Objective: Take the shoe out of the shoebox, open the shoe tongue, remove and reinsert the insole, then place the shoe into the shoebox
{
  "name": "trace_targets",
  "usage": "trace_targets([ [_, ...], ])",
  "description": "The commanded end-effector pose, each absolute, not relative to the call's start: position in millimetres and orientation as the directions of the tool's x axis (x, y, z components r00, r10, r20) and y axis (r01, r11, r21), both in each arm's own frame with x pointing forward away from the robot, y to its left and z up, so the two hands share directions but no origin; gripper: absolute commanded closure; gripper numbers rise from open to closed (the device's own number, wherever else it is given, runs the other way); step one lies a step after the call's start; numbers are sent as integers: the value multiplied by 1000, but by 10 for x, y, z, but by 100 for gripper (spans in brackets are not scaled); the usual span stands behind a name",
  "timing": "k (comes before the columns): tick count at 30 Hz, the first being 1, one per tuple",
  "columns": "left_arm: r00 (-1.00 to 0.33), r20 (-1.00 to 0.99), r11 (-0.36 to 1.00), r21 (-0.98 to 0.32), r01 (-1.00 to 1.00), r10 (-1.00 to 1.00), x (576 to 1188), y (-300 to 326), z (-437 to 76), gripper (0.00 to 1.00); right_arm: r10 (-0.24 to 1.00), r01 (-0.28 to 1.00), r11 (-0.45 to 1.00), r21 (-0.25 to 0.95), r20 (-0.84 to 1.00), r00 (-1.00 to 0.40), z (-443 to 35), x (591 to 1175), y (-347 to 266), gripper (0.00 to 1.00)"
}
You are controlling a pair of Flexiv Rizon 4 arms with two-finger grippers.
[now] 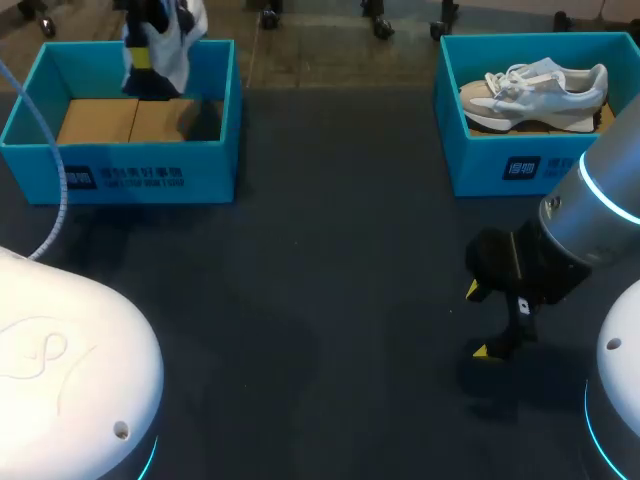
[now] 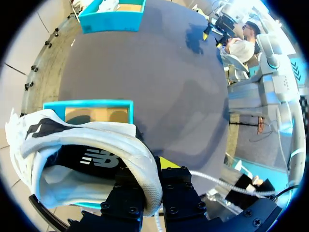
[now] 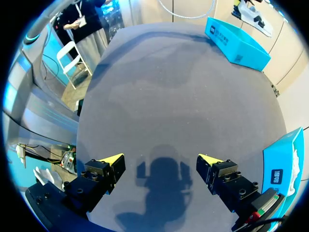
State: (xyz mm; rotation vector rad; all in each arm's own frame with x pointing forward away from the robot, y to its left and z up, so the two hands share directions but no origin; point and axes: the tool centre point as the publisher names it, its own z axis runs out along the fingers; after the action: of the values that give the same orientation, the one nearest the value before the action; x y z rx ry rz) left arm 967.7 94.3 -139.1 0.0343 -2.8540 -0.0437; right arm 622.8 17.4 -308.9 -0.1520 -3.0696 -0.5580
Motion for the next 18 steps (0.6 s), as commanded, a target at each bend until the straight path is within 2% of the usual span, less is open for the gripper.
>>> trace_targets([
  [1, -959, 281, 999, 32, -17, -25, 9726, 1185, -1352, 100, 93, 99, 932, 348, 32, -995, -3102, 6219, 181, 0],
  [3, -958, 286, 1000, 20, -1, -7, 9796, 1379, -1360, 100, 93, 99, 932, 348, 32, -995, -3102, 6219, 181, 0],
  [18, -967, 255, 999, 26, 30, 22, 9926, 1491, -1433, 100, 93, 99, 932, 348, 32, -995, -3102, 6219, 181, 0],
])
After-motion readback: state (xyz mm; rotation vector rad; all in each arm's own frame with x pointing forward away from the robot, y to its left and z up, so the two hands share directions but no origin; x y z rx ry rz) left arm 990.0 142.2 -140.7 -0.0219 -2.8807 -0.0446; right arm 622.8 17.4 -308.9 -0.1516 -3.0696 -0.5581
